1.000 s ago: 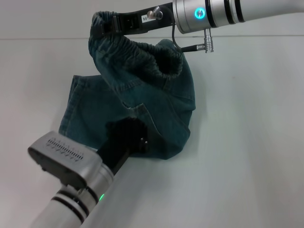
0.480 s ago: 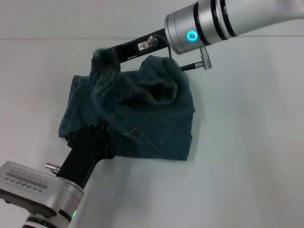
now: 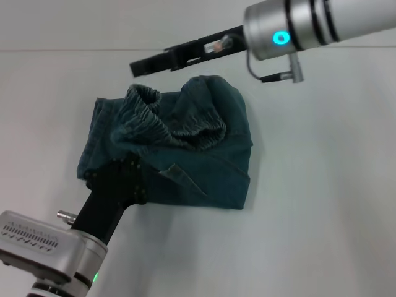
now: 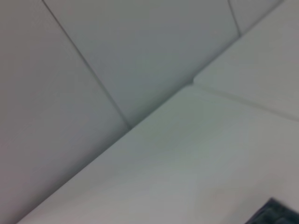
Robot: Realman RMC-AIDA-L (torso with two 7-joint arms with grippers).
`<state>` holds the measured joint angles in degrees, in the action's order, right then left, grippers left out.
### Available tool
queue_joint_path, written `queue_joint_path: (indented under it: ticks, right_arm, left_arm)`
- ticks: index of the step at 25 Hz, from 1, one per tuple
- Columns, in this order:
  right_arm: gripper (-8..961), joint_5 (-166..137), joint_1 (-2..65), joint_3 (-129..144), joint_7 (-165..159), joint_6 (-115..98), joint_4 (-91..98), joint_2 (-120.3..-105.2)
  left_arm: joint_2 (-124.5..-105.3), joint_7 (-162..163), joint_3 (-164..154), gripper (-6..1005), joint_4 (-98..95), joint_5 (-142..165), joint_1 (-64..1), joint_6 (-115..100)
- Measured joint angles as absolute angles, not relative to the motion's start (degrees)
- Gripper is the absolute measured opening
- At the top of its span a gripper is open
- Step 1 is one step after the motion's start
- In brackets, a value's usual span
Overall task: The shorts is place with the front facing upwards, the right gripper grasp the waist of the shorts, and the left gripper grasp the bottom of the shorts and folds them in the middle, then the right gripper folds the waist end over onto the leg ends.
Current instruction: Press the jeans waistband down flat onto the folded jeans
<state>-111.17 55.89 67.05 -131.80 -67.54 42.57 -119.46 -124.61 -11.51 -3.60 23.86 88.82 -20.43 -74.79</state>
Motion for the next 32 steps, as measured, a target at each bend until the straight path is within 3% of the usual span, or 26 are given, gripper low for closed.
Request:
queue_joint_path:
  ticks: [10, 19, 32]
  right_arm:
    - [931, -102.8, 39.4, 53.5, -125.3, -75.7, 54.8, -118.58]
    - [929, -98.5, 28.5, 41.2, -115.0, -79.8, 54.7, -117.78]
    - [927, -98.7, 23.8, 35.0, -112.2, -79.9, 51.2, -117.51]
  left_arm:
    - [-124.12, -9.2, -2.0, 1, 20.8, 88.5, -16.4, -80.9]
    - [-123.54, 4.3, -11.3, 0, 14.4, 88.9, -18.7, -95.4]
    - [-124.27, 20.4, -34.1, 1, 6.6, 91.5, -36.0, -81.3]
